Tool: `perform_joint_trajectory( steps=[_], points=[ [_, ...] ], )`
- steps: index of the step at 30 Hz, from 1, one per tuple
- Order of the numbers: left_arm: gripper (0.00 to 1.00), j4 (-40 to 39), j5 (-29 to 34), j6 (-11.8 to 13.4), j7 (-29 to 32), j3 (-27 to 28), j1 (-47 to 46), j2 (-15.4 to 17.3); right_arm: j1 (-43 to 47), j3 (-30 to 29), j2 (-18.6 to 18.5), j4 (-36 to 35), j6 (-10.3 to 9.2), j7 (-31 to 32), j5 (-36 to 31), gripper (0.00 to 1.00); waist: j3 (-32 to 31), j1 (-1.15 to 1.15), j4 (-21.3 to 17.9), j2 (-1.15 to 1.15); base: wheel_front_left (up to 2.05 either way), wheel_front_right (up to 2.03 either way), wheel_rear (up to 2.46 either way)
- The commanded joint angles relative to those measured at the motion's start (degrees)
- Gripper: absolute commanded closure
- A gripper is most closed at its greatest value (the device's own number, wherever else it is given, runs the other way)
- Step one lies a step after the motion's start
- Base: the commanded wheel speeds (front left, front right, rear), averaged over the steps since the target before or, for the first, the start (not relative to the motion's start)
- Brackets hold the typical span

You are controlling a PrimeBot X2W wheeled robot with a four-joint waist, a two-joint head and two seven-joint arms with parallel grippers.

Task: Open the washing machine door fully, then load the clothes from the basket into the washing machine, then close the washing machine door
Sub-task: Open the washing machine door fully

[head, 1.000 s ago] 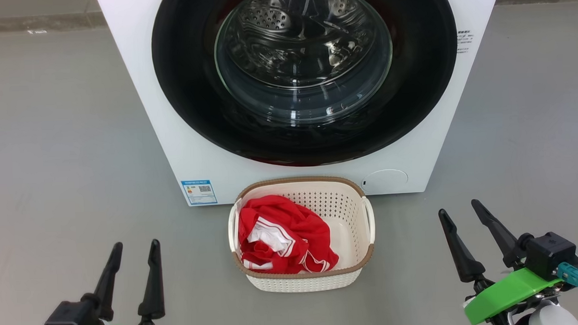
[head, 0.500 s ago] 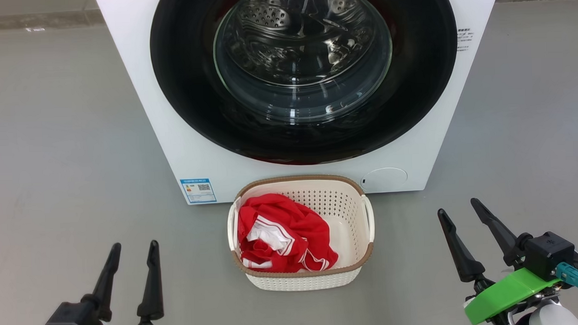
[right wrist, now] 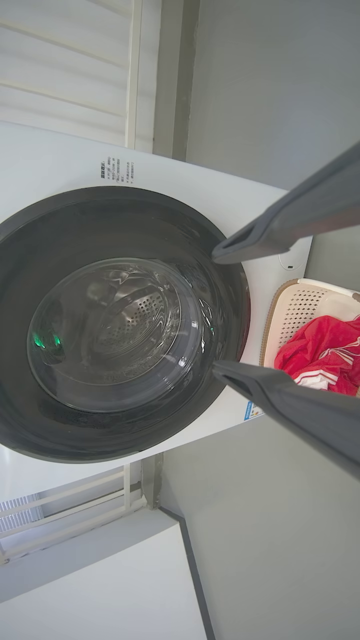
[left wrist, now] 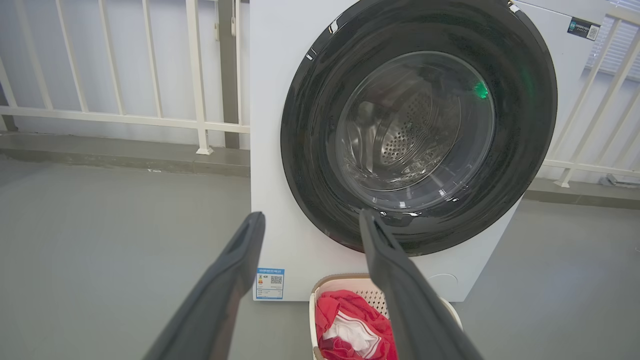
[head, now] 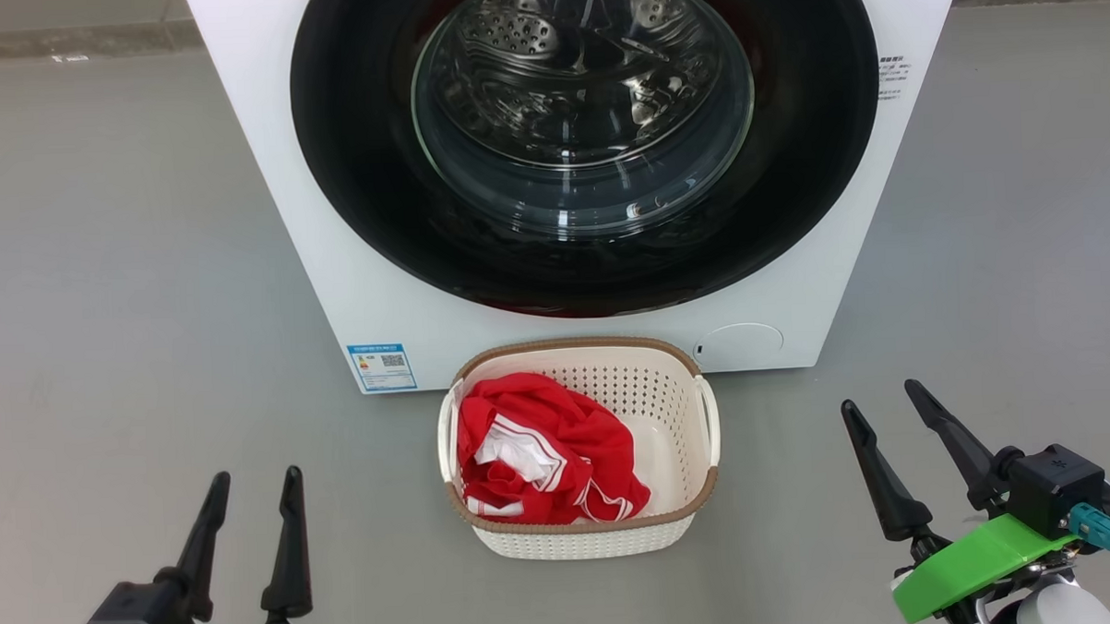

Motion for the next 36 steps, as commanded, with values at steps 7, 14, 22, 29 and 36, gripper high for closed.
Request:
perform_joint_trajectory(
  steps=[7, 14, 22, 29, 36],
  points=[
    [0.0, -0.88, 1.01, -0.18, -0.54, 2.39, -2.72, 0.75, -2.54, 0.87, -0.98, -1.68, -0.05, -0.69, 0.01, 0.0, 0.07, 0.0, -0.04, 0.0, 0.0, 0.0, 0.0],
    [0.0, -0.69, 1.43, -0.18, -0.54, 2.63, -2.8, 0.65, -2.57, 0.7, -1.03, -1.79, -0.05, -0.69, 0.05, 0.0, 0.1, 0.0, -0.05, 0.0, 0.0, 0.0, 0.0],
    [0.0, -0.66, 2.01, -0.18, -0.54, 2.82, -2.83, 0.54, -2.58, 0.74, -1.06, -1.92, -0.05, -0.69, 0.09, 0.0, 0.13, 0.0, -0.02, 0.0, 0.09, 0.09, -0.18],
    [0.0, -0.64, 2.37, -0.18, -0.54, 2.91, -2.74, 0.48, -2.63, 0.71, -1.04, -1.98, -0.05, -0.69, 0.05, 0.0, 0.12, 0.0, -0.04, 0.0, 0.56, 0.56, -1.11],
    [0.0, -0.36, 2.15, -0.18, -0.54, 2.93, -2.84, 0.46, -2.88, 0.77, -1.03, -1.89, -0.05, -0.69, 0.2, 0.0, 0.27, 0.0, -0.19, 0.0, 1.07, 1.07, -2.14]
  ],
)
